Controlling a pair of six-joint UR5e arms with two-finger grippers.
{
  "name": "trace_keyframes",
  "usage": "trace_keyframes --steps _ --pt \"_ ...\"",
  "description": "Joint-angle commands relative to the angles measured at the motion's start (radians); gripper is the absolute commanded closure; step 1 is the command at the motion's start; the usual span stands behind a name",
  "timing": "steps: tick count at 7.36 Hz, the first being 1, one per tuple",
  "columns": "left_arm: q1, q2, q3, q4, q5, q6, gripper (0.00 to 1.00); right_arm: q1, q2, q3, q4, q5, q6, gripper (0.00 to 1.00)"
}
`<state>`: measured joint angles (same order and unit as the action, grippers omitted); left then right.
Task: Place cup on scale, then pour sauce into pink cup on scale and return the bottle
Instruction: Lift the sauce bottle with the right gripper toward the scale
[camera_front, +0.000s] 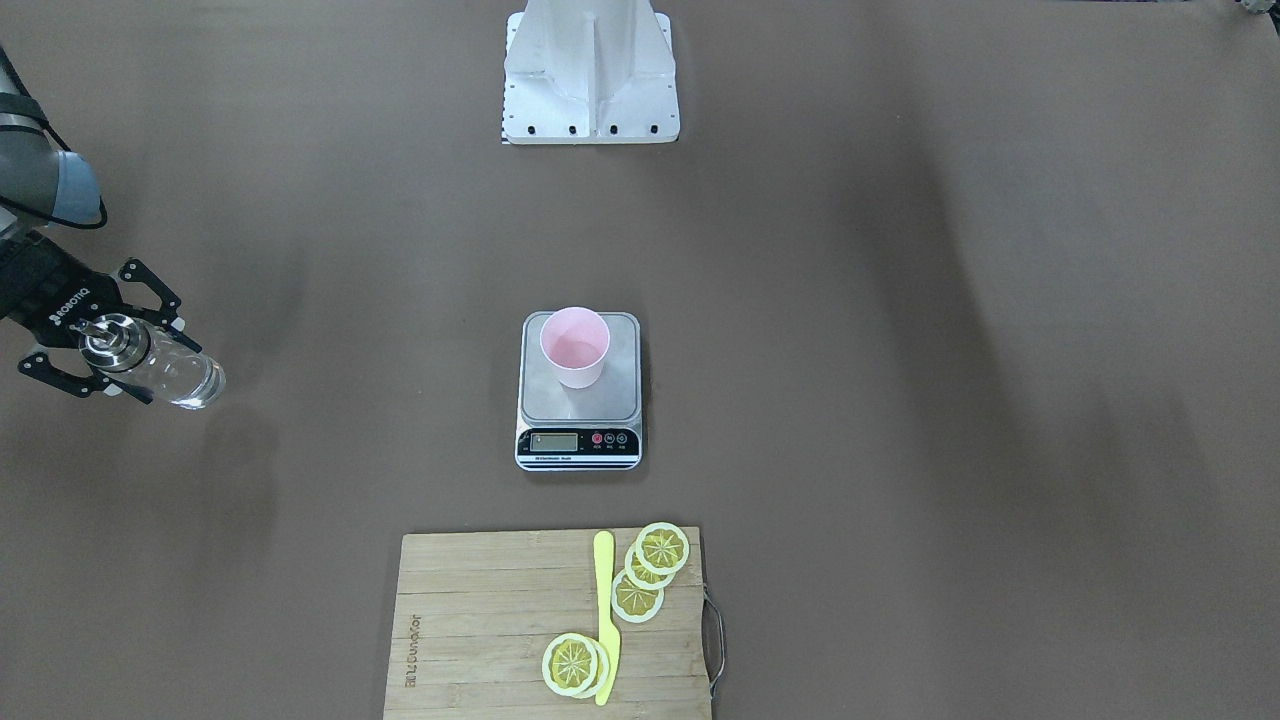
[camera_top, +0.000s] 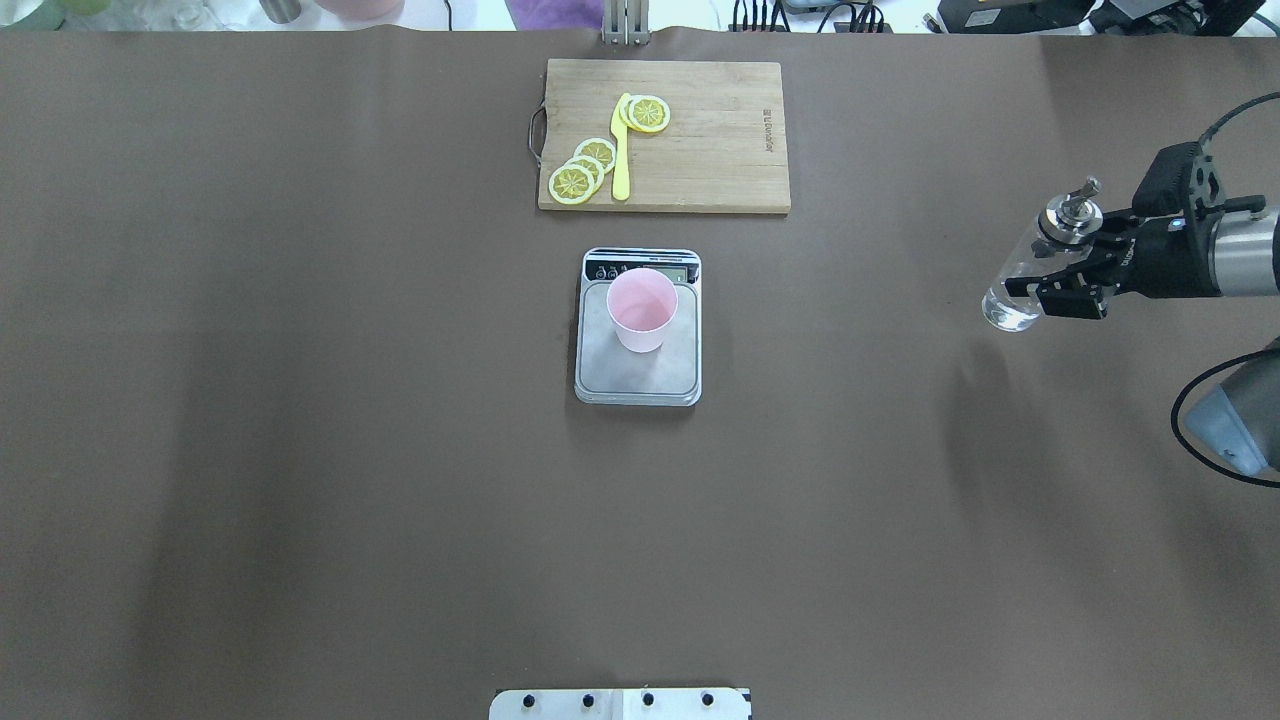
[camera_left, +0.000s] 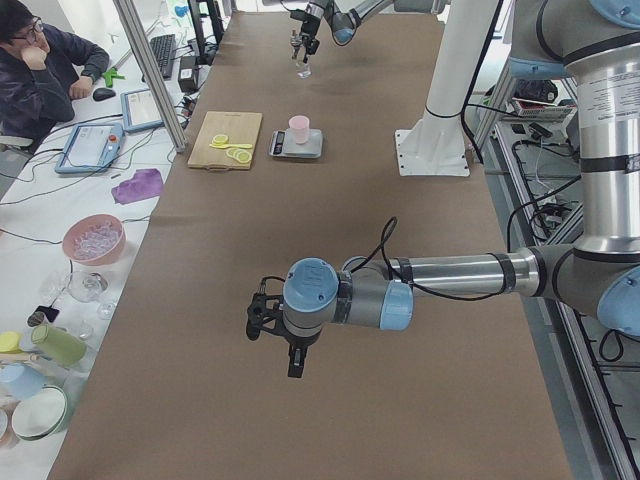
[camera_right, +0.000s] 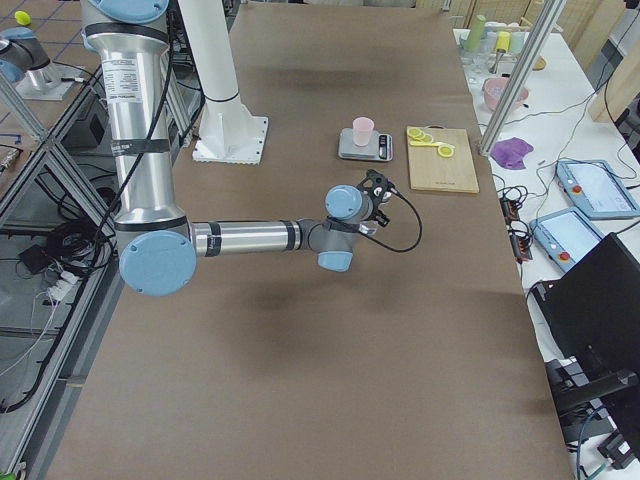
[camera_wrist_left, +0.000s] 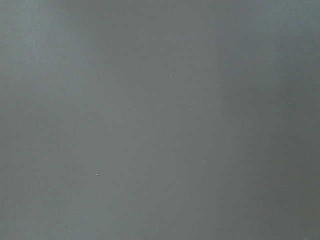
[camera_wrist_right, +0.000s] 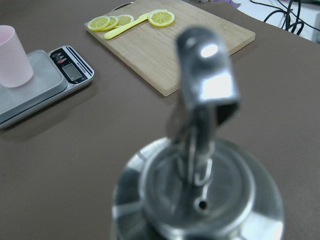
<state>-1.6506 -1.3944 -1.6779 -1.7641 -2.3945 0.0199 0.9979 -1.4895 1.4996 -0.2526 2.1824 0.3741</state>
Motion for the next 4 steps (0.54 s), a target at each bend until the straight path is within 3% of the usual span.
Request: trace_keyframes --steps 1,4 --pt "0.0 0.0 0.01 0.0 0.002 0.0 0.02 -0.05 0.008 0.182 -0.312 -0.085 -0.122 1.0" --pt "0.0 -0.003 0.023 0.0 0.0 0.0 0.02 -0.158 0.136 0.335 -0.718 -0.23 -0.124 1.0"
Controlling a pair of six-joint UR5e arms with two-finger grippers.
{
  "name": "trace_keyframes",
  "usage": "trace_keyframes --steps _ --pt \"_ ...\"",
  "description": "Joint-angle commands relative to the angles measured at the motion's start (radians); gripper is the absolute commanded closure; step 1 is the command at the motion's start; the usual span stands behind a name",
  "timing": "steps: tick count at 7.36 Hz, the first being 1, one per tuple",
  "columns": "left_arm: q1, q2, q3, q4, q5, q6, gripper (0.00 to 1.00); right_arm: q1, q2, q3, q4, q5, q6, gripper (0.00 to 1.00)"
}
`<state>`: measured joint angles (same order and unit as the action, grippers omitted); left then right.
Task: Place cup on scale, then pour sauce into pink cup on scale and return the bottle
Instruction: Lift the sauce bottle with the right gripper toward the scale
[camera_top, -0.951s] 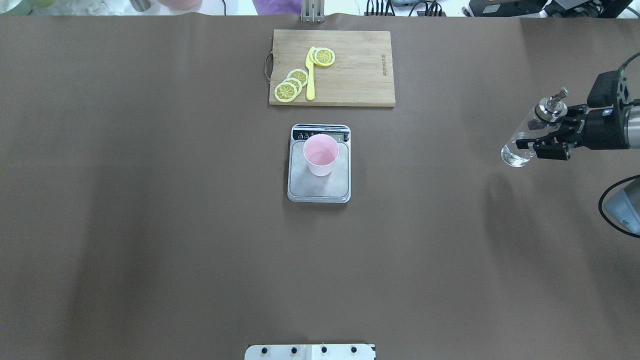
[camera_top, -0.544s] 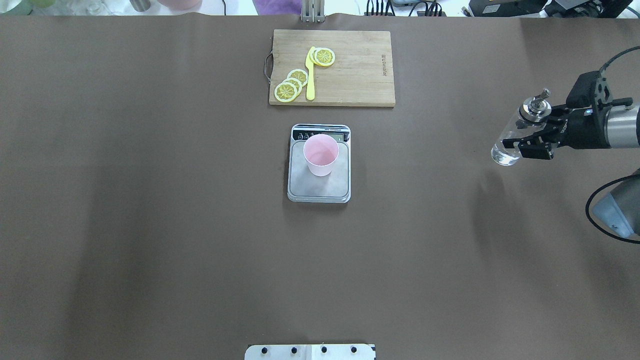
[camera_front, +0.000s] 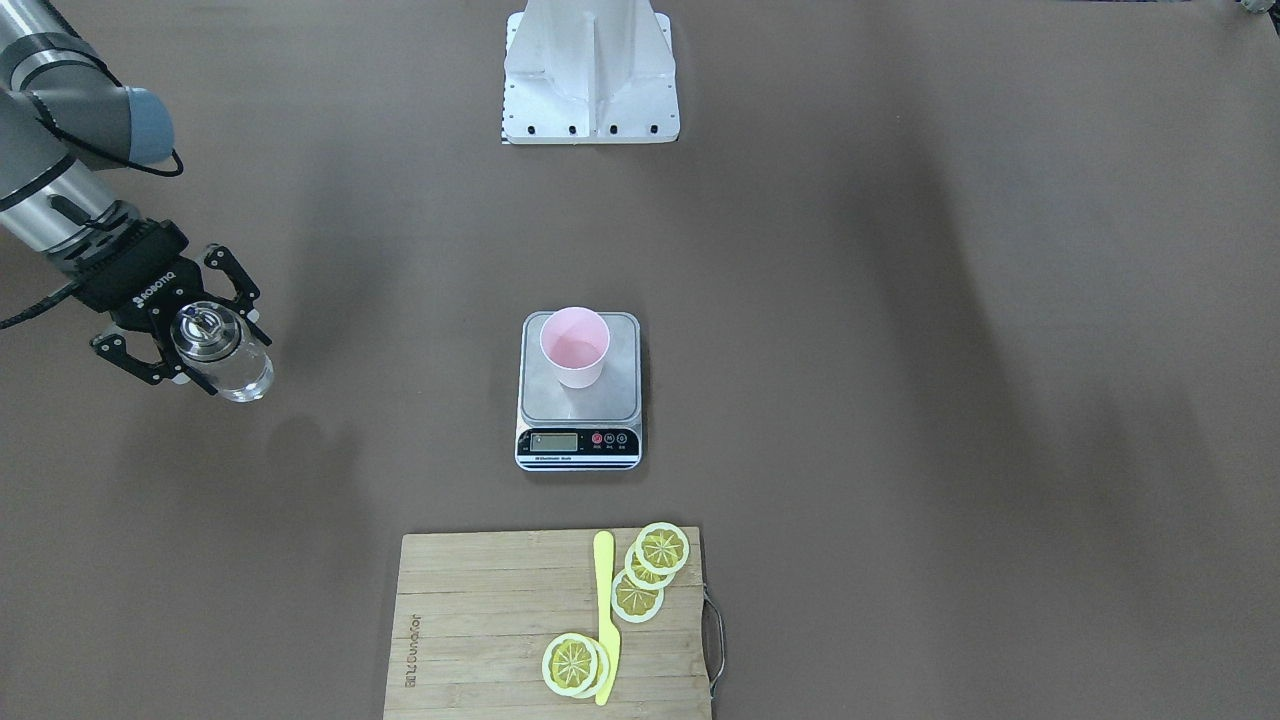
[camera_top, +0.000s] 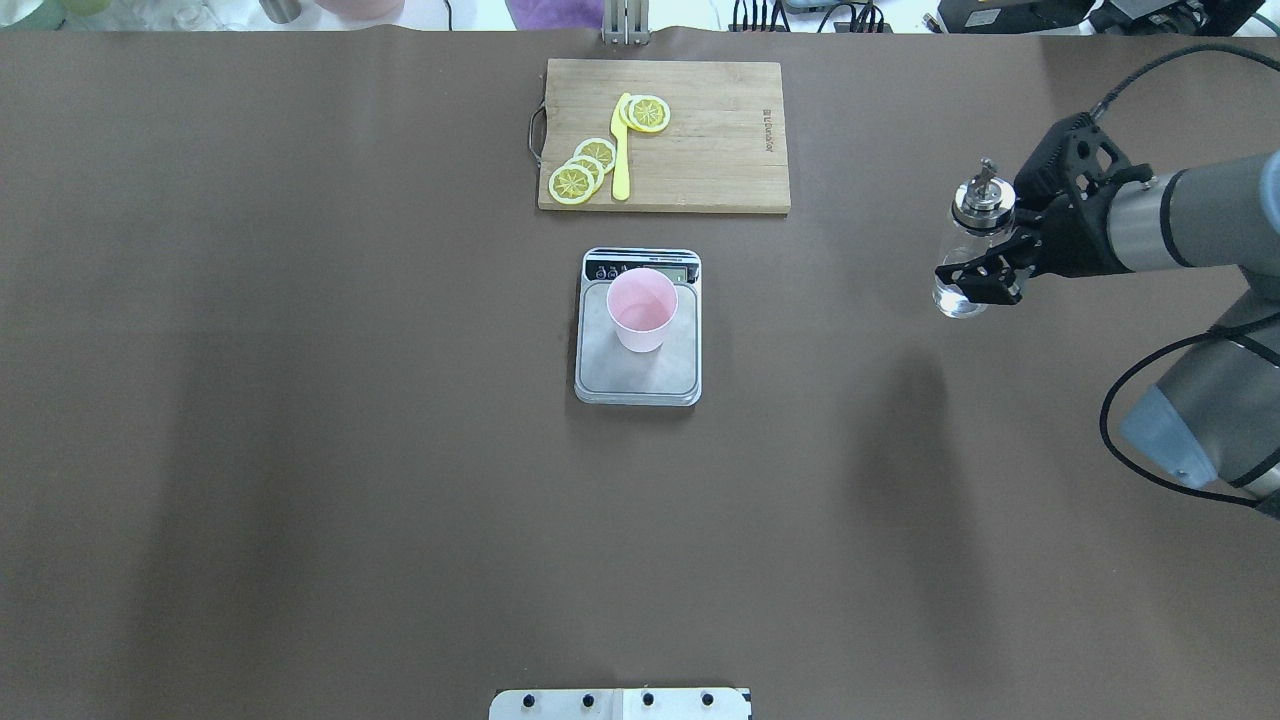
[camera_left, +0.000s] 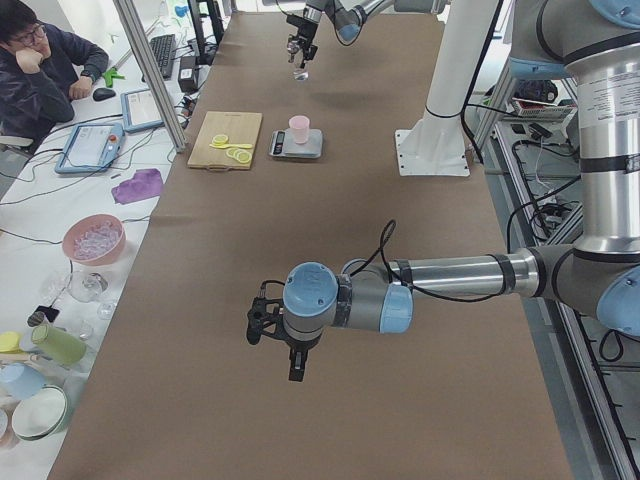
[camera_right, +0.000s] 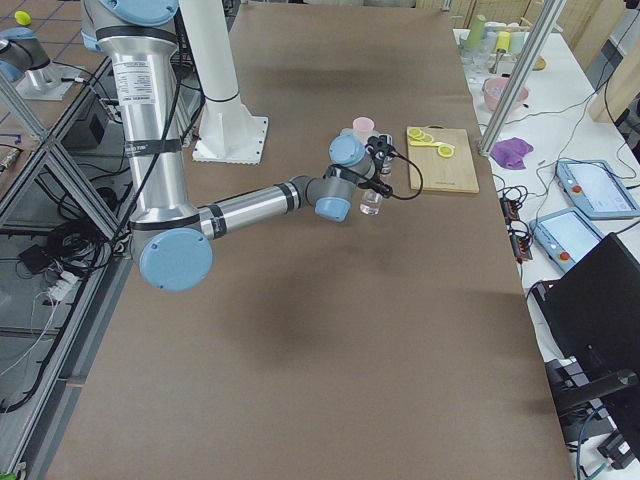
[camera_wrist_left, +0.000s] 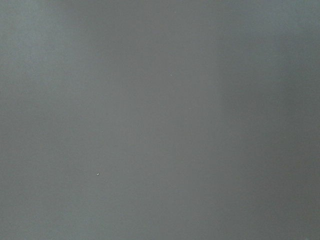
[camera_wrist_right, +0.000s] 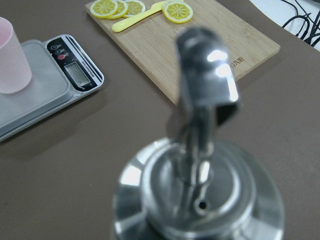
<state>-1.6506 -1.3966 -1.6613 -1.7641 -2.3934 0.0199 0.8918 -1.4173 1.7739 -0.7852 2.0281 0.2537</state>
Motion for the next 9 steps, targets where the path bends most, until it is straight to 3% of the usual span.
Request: trace_keyframes --steps 1,3,6,9 --pt "0.0 -0.001 0.011 0.0 0.0 0.0 0.02 -0.092 0.125 0.108 -0.363 -0.132 -0.004 1.0" --pt "0.0 -0.004 0.024 -0.002 -0.001 0.0 0.02 -0.199 0.181 0.185 -0.613 -0.306 -0.02 1.0" --pt "0.0 -0.005 0.046 -0.009 -0.001 0.002 0.02 -0.289 0.32 0.196 -0.921 -0.458 -0.019 1.0" --pt "0.0 -0.004 0.051 -0.009 -0.001 0.003 0.02 -0.347 0.375 0.187 -1.043 -0.544 -0.001 1.0"
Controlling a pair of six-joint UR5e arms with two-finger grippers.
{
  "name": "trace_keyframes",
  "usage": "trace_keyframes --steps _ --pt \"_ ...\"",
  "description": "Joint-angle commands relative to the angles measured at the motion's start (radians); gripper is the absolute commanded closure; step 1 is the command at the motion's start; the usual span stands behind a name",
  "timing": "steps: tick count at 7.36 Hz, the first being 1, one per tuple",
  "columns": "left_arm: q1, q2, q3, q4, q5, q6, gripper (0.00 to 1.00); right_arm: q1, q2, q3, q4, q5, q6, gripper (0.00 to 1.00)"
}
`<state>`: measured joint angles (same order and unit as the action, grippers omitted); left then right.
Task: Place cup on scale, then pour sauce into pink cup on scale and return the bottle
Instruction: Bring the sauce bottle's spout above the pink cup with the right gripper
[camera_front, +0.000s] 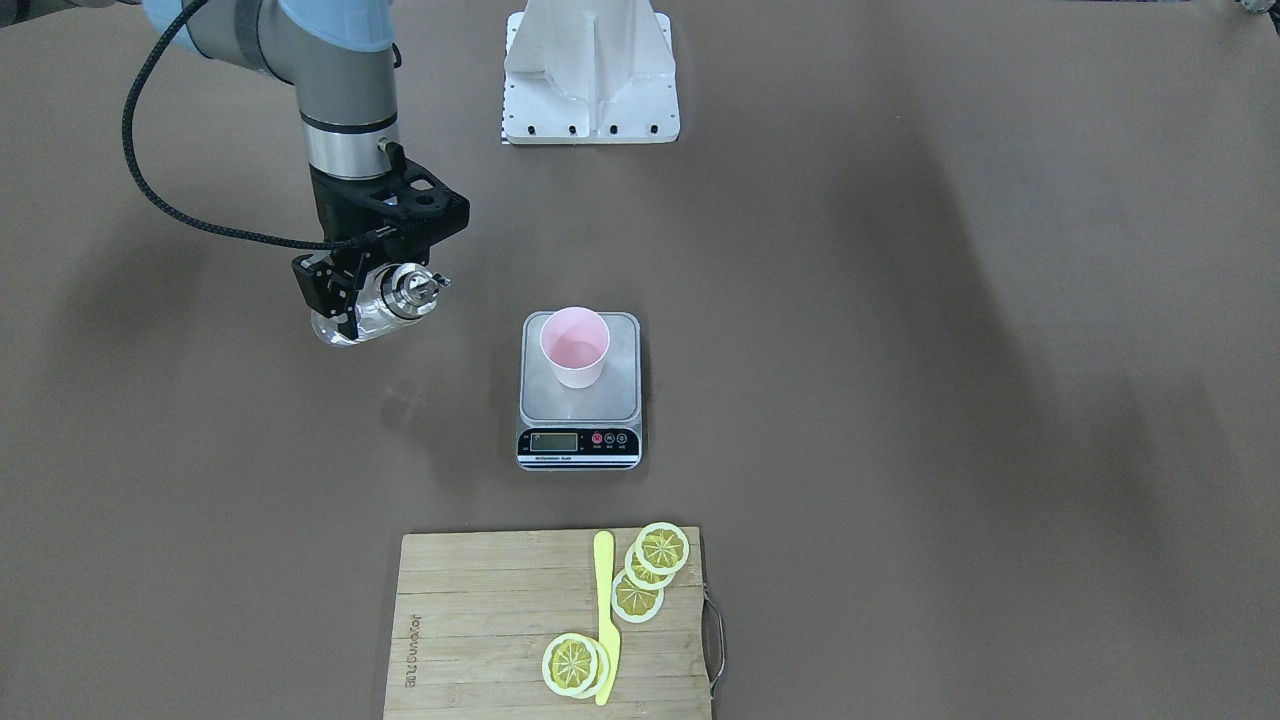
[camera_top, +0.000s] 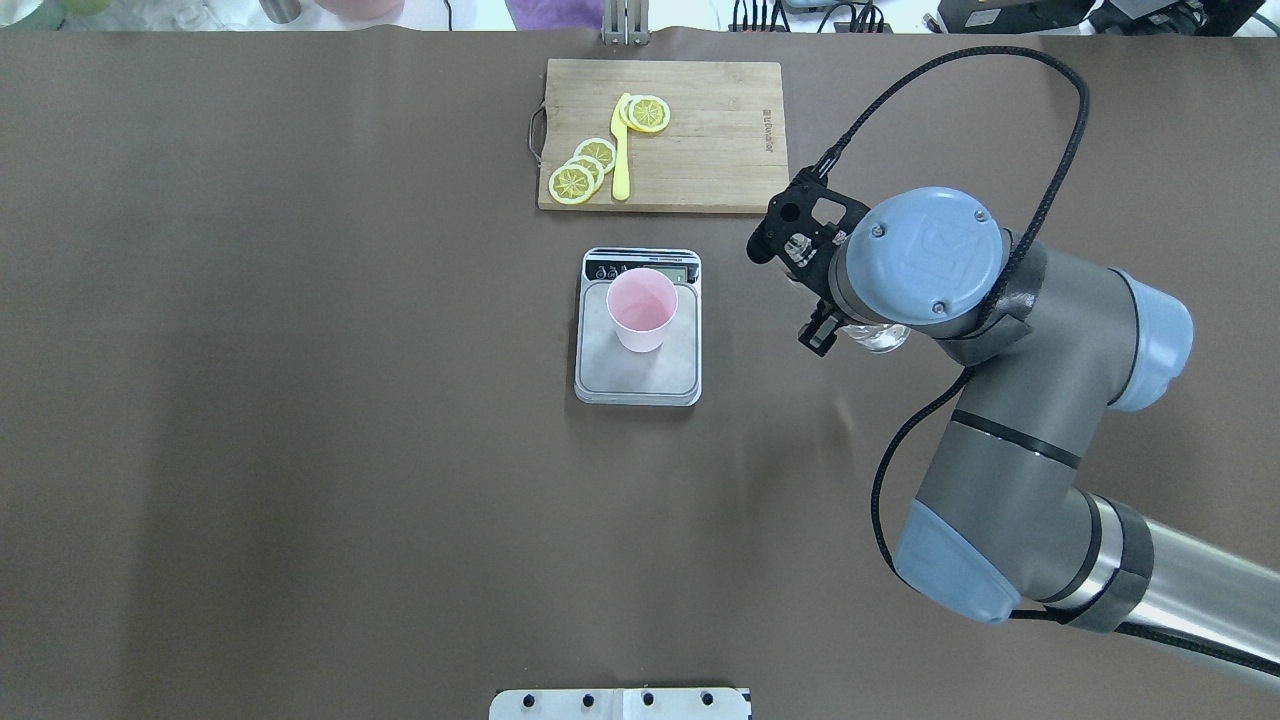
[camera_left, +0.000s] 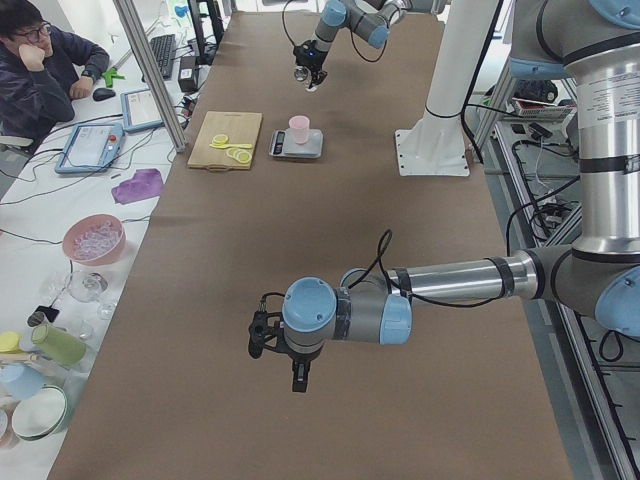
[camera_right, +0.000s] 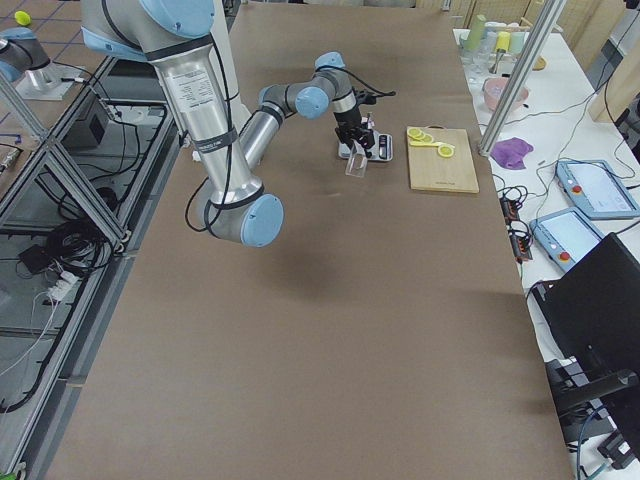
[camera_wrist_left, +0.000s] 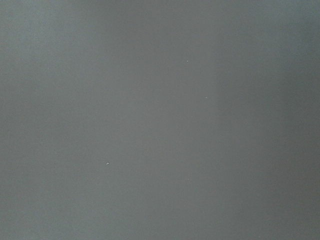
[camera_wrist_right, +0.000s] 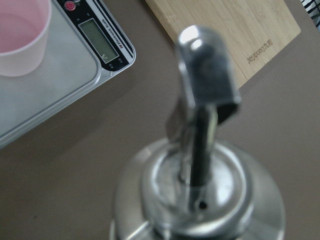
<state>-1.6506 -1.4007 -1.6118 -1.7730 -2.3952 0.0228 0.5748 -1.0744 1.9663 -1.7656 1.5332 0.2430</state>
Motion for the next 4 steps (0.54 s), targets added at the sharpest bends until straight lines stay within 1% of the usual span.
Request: trace_keyframes --steps 1,2,3,4 --pt "0.0 0.0 0.001 0.0 0.001 0.0 0.02 -0.05 0.065 -0.007 -0.112 -0.067 0.037 1.0" --pt "0.0 0.0 0.001 0.0 -0.001 0.0 0.02 -0.068 0.097 -0.009 -0.18 -0.096 0.047 1.0" --pt "0.0 0.0 0.001 0.0 -0.001 0.0 0.02 -0.079 0.114 -0.014 -0.217 -0.12 0.048 1.0" --pt "0.0 0.003 0.001 0.0 -0.001 0.002 0.02 -0.081 0.122 -0.024 -0.23 -0.122 0.048 1.0"
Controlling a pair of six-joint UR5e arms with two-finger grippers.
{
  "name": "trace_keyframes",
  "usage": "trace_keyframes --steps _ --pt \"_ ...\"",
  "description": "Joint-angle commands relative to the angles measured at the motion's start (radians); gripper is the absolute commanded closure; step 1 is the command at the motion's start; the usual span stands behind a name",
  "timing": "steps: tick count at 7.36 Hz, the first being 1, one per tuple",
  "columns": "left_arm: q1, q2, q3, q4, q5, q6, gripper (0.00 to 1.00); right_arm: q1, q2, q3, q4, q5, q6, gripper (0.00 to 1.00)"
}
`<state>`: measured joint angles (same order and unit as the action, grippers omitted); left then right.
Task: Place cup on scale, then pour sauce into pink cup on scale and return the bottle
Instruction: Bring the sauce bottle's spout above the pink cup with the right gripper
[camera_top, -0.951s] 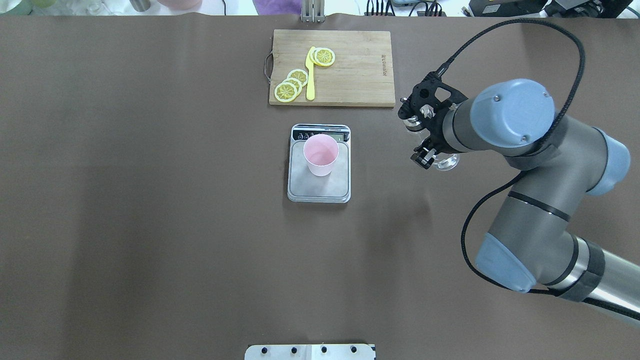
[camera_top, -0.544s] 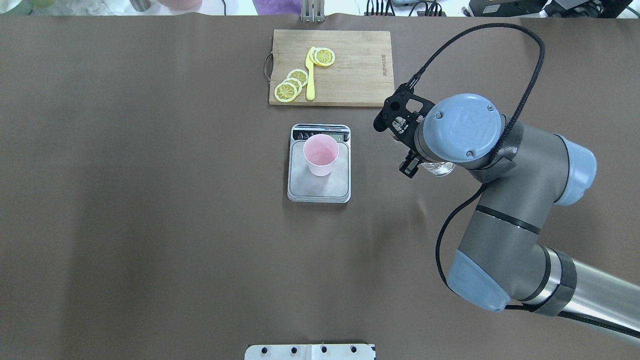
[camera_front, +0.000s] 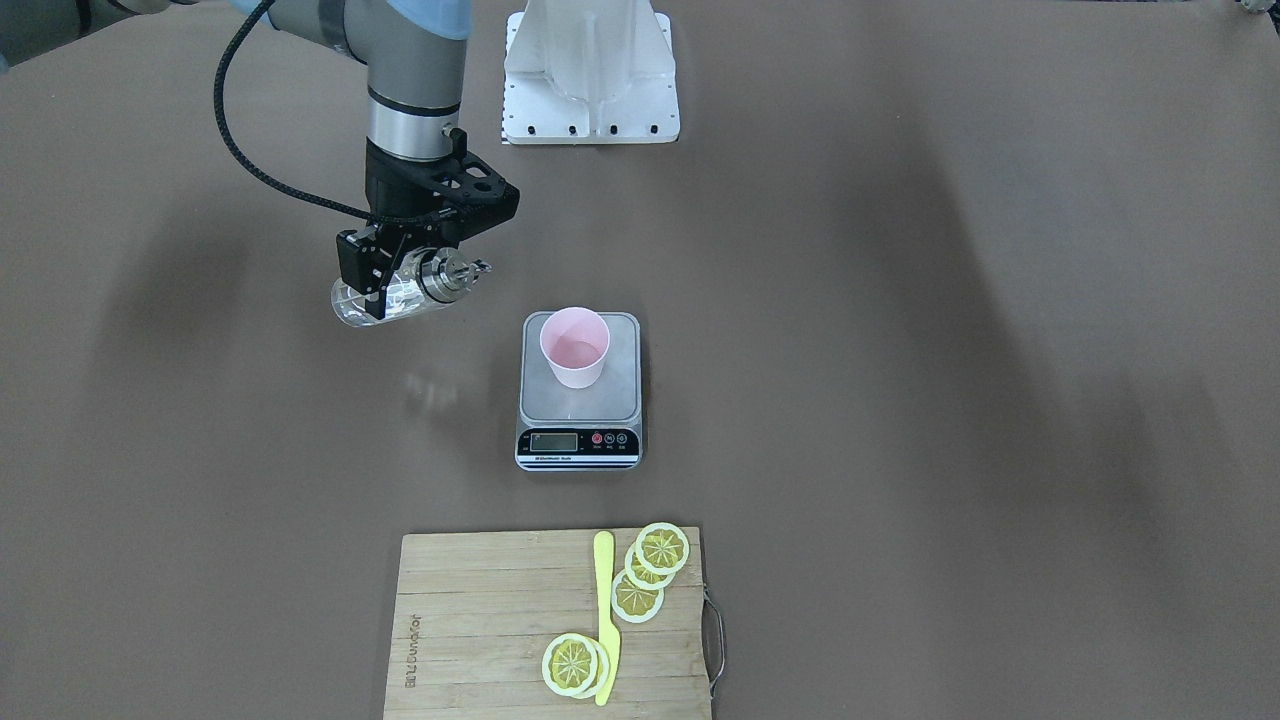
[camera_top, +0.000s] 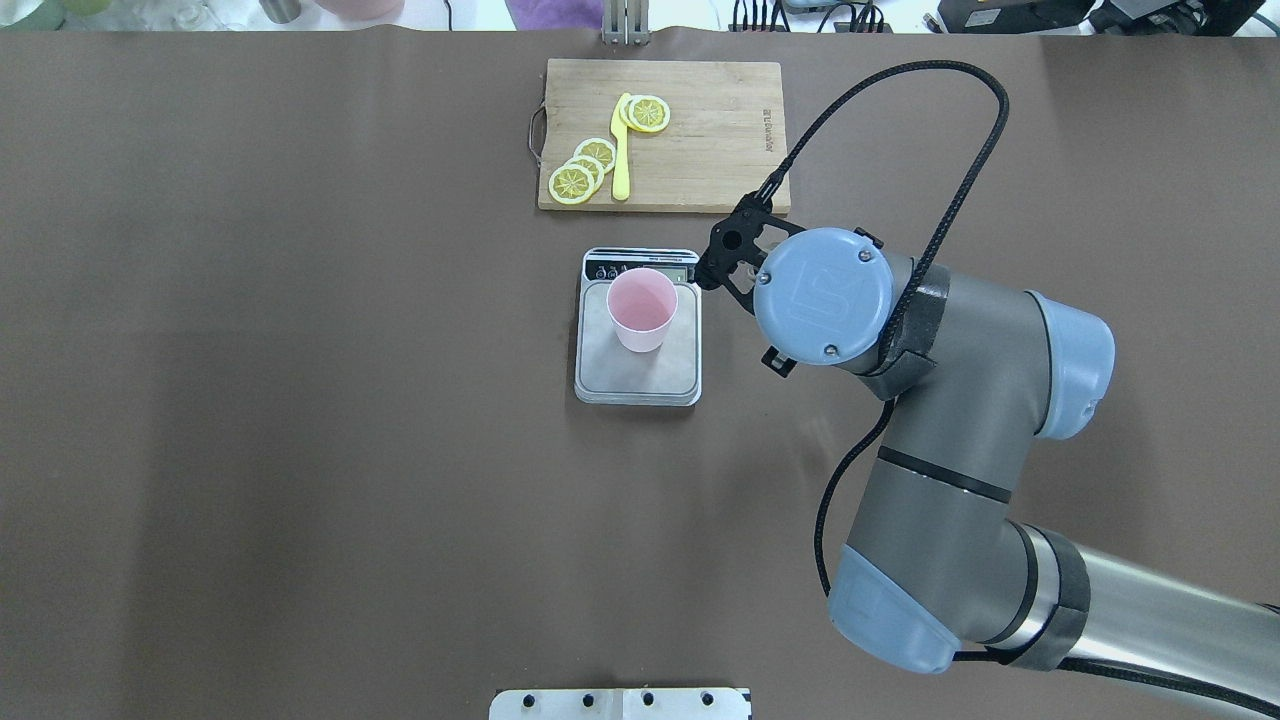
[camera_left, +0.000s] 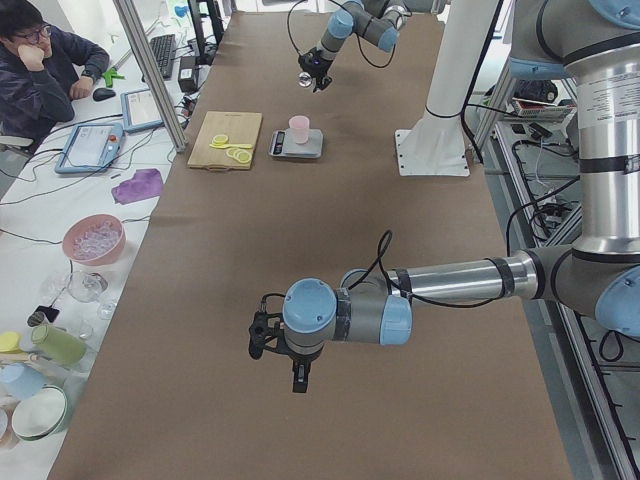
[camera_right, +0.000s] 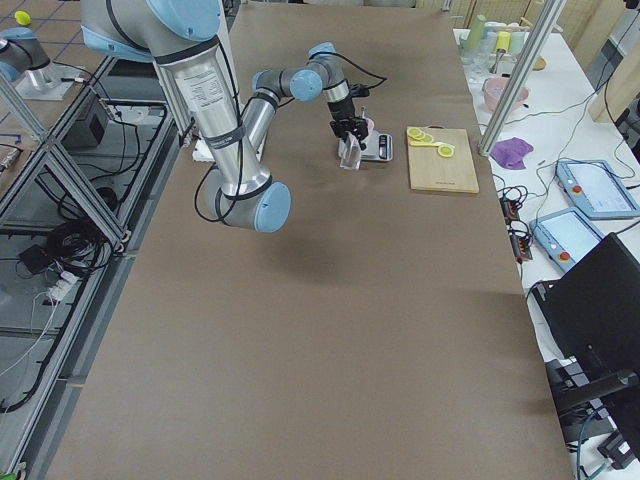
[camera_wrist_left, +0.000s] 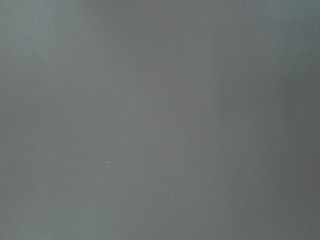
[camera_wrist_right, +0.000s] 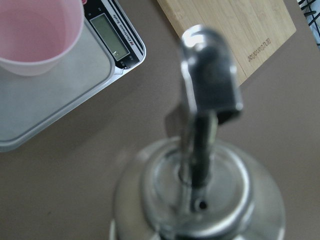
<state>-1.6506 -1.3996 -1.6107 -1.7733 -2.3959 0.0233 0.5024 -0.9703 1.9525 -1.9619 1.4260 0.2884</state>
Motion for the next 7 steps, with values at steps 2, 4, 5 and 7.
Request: trace_keyframes --steps 2,4,5,7 --pt "0.0 0.005 0.002 0.0 0.0 0.003 0.02 -0.008 0.065 -0.061 -0.051 -0.015 -0.029 1.0" --pt "0.0 0.005 0.015 -0.002 0.0 0.004 0.02 -0.002 0.084 -0.073 -0.08 -0.013 -0.196 1.0" --pt "0.0 0.005 0.02 -0.003 0.0 0.004 0.02 0.01 0.088 -0.078 -0.08 -0.009 -0.243 1.0" --pt "0.0 0.005 0.037 -0.006 0.0 0.007 0.02 0.03 0.125 -0.139 -0.081 0.025 -0.273 1.0"
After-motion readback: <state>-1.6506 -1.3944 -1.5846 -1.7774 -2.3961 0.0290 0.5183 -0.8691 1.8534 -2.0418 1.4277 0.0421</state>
